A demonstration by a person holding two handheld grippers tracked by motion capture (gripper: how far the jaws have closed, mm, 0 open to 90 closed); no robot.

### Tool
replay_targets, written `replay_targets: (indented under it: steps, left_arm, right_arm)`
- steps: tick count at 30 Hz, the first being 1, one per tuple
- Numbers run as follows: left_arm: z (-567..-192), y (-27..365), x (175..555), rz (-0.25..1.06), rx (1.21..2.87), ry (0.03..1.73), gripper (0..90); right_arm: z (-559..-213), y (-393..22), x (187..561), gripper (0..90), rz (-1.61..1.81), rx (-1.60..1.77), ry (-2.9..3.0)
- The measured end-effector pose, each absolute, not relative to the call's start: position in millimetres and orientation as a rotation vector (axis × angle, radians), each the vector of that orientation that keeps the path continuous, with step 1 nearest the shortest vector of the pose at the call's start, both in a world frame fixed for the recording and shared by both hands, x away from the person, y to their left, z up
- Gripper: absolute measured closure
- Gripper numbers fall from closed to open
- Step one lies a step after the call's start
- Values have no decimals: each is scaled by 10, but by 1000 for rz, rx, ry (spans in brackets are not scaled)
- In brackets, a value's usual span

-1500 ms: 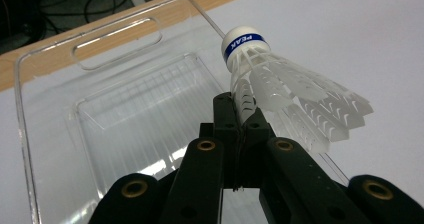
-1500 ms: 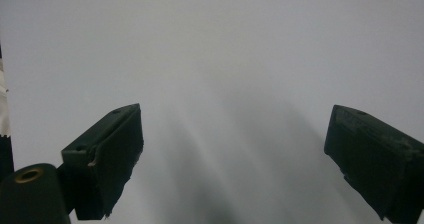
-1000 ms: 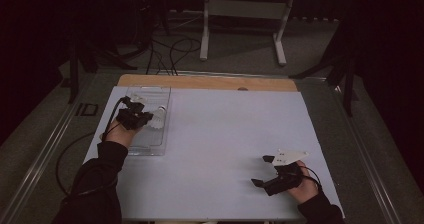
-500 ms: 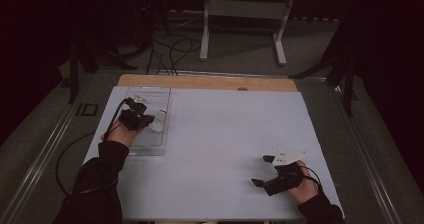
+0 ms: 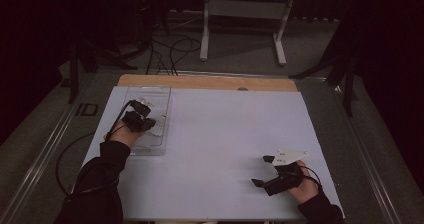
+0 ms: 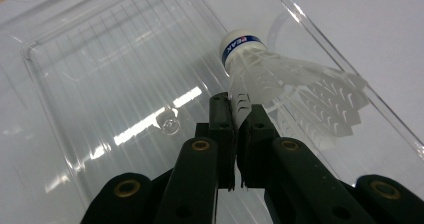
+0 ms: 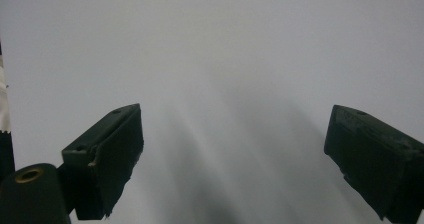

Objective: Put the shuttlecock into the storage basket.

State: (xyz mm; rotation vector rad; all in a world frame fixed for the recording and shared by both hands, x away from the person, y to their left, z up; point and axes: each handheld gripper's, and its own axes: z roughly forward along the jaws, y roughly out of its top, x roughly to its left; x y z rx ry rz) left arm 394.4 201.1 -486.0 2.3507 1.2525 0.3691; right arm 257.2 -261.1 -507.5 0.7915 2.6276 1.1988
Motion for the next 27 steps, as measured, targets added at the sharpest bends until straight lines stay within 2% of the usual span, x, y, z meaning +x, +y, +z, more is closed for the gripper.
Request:
replay_targets:
  steps: [6,18,27]
  left_arm:
    - [-4896,1978,3946,348,2392,1252,841]
    - [-4827,2033,3898,338,2361,1305,558]
    - [-4739,2051,3790,348,2390,1287,427]
  right_arm:
    - [-5071,-2607,2573,90,1201,789,2630]
    - [-5068,-2613,2573,90,1196,796,2635]
    - [-5068,-2609,2573,91,1188,796,2637]
